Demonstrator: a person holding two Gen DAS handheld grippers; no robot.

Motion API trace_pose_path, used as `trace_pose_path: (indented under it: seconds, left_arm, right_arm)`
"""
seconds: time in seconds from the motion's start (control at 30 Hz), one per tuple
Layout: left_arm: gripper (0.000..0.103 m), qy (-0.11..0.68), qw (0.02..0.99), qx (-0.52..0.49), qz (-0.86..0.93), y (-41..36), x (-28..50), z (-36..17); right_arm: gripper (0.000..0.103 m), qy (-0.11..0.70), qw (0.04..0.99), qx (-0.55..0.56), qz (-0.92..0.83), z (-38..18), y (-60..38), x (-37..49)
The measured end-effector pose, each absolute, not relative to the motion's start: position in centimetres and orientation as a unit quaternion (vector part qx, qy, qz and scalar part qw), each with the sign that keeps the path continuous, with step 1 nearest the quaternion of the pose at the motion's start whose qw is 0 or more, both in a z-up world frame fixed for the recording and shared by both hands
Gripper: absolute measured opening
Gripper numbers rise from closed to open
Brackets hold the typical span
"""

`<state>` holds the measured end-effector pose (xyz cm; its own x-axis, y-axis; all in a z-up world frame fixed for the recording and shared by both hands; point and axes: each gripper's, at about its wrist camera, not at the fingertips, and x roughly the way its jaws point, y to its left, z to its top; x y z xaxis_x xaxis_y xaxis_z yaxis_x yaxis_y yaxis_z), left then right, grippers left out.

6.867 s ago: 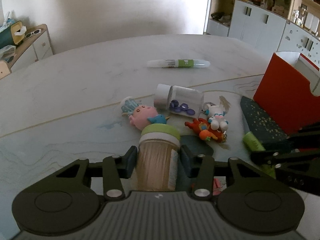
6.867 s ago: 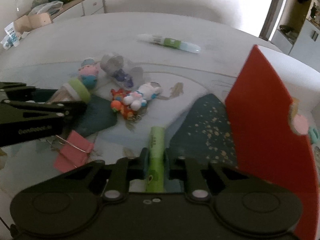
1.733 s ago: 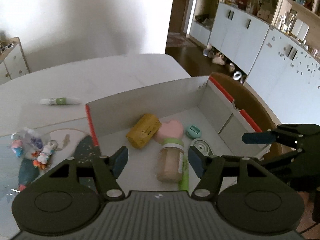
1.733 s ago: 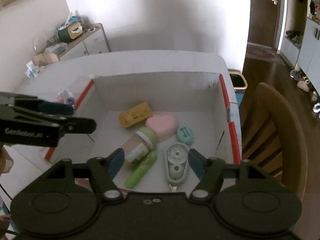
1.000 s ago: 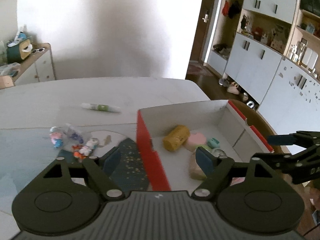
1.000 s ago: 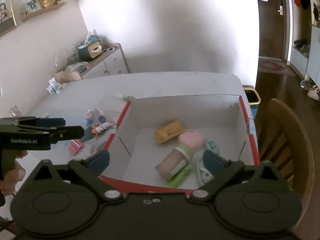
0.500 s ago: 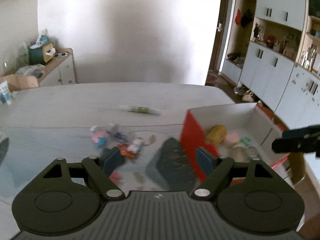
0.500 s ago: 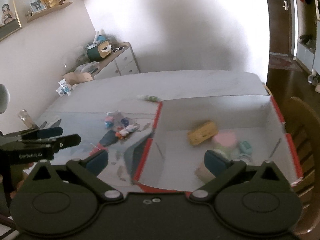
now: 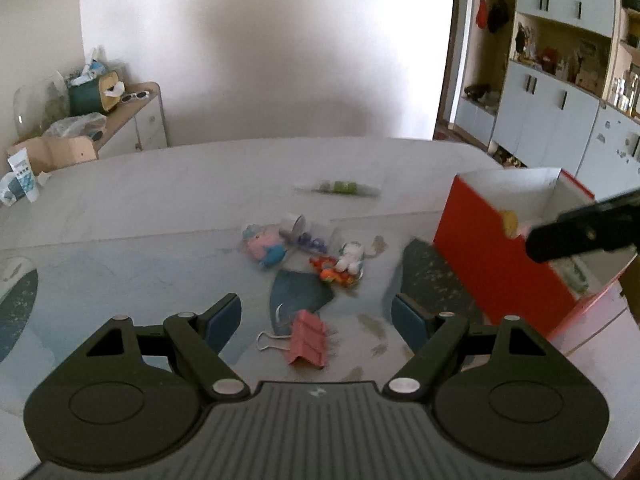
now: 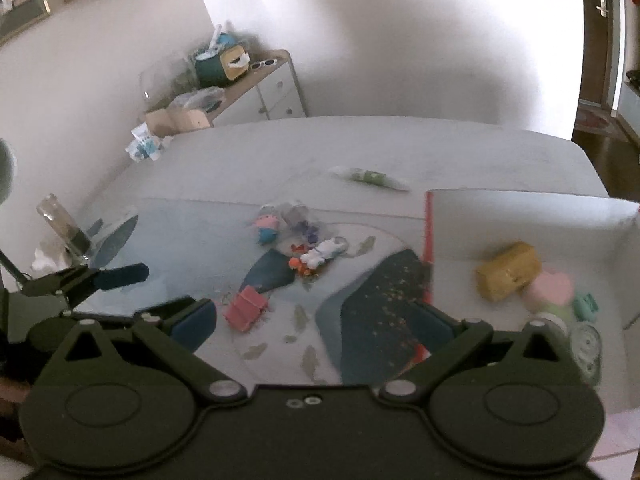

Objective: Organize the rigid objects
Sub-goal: 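Move both tools back toward the pink binder clip and white bunny keychain, then grasp the pink binder clip with the left tool while the right tool grasps the white bunny keychain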

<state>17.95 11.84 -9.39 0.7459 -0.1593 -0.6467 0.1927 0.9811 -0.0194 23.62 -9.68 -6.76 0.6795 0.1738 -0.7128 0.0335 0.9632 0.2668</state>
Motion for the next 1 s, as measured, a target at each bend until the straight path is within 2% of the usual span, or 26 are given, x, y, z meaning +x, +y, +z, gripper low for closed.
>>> trace_pose_path:
  seconds: [0.33, 0.63, 0.87, 1.0]
  left_arm:
    - [0.082, 0.344, 0.926, 0.075, -0.139, 12.6, 19.9, -13.6]
    - [0.082, 0.343, 0.92, 0.094, -0.162, 12.3, 21.1, -16.4]
    - [0.082, 0.348, 0.917, 0.1, -0.168, 11.9, 21.8, -18.3]
    - [0.082, 0.356, 0.915, 0.106, -0.158, 11.8, 22.2, -19.0]
  right_arm:
    - [0.102, 0.429, 0.896, 0.116, -0.003, -9.5, -6.4, 29.7]
    - [0.096, 0.462, 0.881, 0.095, -0.041, -12.4, -5.6, 35.0]
    - [0.086, 0.485, 0.868, 0.091, -0.053, -14.6, -5.5, 38.1]
    - [0.076, 0.49, 0.865, 0.087, -0.059, -15.4, -5.4, 39.4]
